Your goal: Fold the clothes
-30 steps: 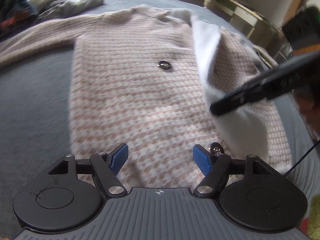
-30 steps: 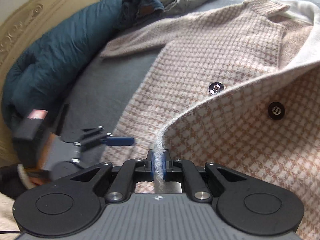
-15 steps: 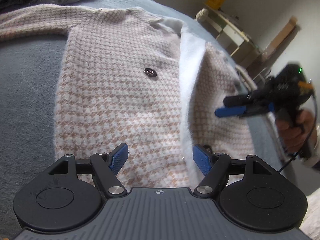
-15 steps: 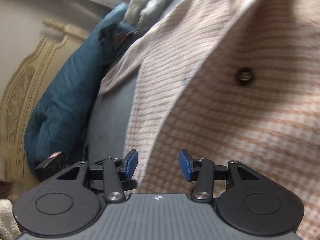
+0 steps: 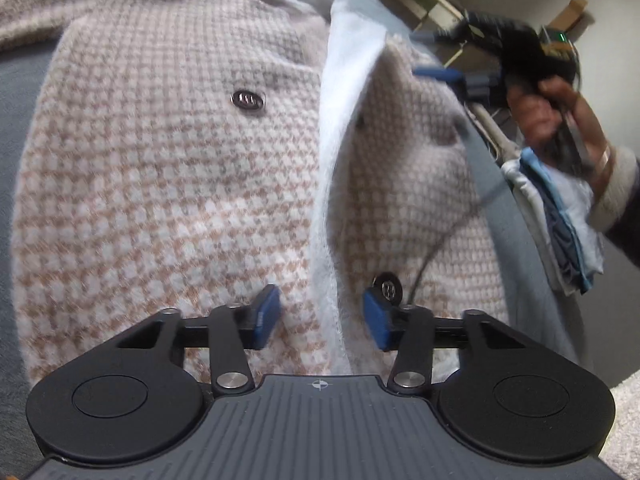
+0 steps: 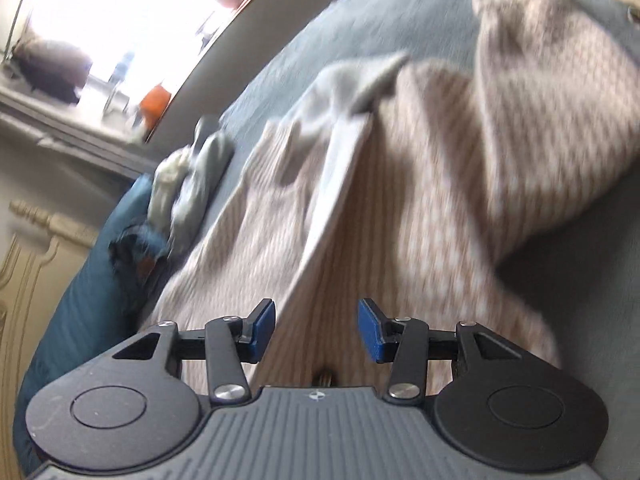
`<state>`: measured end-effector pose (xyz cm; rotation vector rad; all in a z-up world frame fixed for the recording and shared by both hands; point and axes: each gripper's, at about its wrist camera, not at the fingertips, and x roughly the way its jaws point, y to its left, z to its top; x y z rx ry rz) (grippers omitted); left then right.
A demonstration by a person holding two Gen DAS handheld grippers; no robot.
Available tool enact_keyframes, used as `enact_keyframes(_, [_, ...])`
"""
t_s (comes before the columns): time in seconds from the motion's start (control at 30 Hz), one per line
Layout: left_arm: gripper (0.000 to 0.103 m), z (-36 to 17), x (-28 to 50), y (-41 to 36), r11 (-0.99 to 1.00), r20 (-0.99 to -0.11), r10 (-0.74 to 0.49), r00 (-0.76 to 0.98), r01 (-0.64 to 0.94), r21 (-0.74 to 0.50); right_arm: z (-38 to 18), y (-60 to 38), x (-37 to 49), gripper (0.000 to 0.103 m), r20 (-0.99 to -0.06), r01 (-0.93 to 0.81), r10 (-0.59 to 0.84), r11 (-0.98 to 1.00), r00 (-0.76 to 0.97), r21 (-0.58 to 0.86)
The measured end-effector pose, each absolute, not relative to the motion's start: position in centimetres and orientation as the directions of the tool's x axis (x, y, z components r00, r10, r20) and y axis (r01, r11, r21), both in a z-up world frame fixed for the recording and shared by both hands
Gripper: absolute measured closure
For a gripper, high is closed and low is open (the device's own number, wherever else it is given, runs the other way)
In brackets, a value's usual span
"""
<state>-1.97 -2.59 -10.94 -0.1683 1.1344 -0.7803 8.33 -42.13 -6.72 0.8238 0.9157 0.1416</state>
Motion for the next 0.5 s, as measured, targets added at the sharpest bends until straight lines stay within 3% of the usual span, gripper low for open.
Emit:
enact_keyframes(0.13, [0.09, -11.7, -2.1, -2.9, 0.721, -0.753, -0.637, 0.166, 0.474, -0.505, -7.4, -44.4, 12.7, 0.054, -0.626, 0.283, 0.38, 0.651, 0.681, 0.704])
enact_keyframes(0.5, [0.096, -13.3, -1.4, -1.6, 0.701, -0.726, -0.679, 0.112, 0.391, -0.596, -12.8, -47.7, 23.7, 0.055, -0.609, 0.419, 0.273, 0.519, 0.744, 0.745])
